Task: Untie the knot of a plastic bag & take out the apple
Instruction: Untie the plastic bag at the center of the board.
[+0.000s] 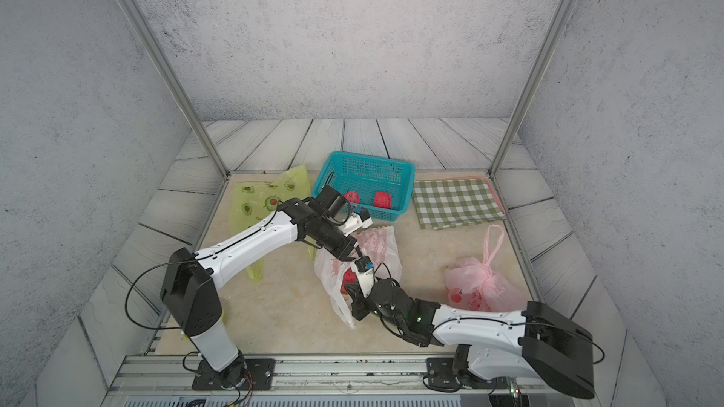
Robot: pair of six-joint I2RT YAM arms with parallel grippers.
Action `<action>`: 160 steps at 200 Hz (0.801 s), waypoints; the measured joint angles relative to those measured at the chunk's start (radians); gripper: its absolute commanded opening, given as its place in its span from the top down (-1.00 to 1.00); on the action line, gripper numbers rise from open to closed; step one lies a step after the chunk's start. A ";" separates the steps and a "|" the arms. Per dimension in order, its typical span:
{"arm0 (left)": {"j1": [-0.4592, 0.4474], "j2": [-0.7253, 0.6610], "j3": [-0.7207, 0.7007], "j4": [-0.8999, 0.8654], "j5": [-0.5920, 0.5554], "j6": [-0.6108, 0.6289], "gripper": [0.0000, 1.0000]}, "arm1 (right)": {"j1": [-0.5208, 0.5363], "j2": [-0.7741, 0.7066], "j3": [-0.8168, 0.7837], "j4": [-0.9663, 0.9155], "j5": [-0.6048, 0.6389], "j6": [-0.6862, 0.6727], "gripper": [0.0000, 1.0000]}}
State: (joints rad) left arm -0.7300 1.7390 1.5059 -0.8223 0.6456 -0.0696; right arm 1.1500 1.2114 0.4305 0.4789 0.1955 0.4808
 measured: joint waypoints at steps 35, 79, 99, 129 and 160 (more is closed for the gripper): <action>0.035 0.000 0.000 0.021 0.063 -0.018 1.00 | 0.000 0.130 -0.001 0.141 0.070 -0.015 1.00; 0.101 -0.010 -0.005 0.069 0.130 -0.053 1.00 | 0.000 0.240 -0.050 0.244 0.100 0.001 1.00; 0.108 -0.019 -0.007 0.084 0.167 -0.068 1.00 | 0.000 0.267 -0.049 0.248 0.104 0.000 1.00; 0.106 -0.032 -0.017 0.098 0.192 -0.070 1.00 | 0.000 0.259 -0.025 0.229 0.089 -0.010 1.00; 0.106 -0.035 -0.018 0.091 0.172 -0.068 1.00 | 0.000 0.119 0.006 0.126 0.045 -0.018 1.00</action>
State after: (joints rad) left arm -0.6239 1.7039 1.4876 -0.7315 0.8181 -0.1379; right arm 1.1500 1.3308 0.4366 0.6048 0.2401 0.4633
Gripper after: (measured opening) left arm 0.044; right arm 0.044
